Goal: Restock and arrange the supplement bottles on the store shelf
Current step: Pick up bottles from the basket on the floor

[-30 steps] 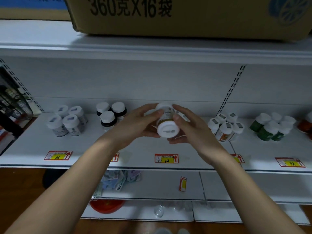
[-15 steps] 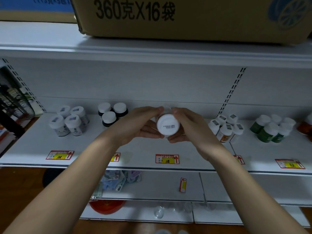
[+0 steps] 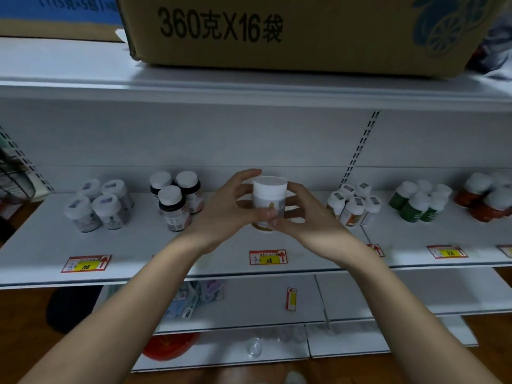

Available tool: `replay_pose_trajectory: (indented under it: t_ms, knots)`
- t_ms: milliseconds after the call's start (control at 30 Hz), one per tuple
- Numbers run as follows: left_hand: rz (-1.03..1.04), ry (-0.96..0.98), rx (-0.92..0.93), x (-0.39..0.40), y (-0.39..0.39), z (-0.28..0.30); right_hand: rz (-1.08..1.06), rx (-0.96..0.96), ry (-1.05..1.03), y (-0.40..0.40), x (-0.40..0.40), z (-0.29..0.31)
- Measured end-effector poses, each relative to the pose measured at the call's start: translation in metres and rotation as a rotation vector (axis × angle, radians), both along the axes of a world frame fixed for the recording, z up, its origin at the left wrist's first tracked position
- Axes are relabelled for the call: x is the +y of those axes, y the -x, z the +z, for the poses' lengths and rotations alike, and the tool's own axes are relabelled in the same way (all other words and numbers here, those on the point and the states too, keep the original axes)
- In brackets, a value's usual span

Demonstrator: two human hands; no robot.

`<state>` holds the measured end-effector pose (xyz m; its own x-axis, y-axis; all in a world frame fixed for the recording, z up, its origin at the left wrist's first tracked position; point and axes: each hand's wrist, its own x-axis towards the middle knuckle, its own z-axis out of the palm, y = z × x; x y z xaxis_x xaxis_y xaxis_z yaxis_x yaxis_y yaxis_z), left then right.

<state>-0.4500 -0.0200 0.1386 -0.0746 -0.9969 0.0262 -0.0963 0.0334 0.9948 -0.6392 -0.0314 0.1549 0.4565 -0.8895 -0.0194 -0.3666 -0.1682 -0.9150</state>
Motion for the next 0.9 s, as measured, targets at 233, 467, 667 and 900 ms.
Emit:
replay_pose_trajectory:
  t_ms: [233, 467, 667, 900]
  knots:
    - [-0.084, 0.05, -0.074, -0.007, 0.022, -0.003, -0.224, 0.267, 0.072, 0.052, 0.015, -0.01]
    - [-0.288, 0.082, -0.084, -0.015, 0.112, -0.007, -0.578, 0.688, 0.285, 0.137, 0.034, -0.026]
    - [-0.517, 0.149, -0.054, 0.001, 0.233, -0.005, -0.823, 0.817, 0.207, 0.235, 0.088, -0.029]
    - [-0.787, 0.13, -0.066, 0.055, 0.403, -0.023, -1.11, 0.794, 0.05, 0.367, 0.196, -0.046]
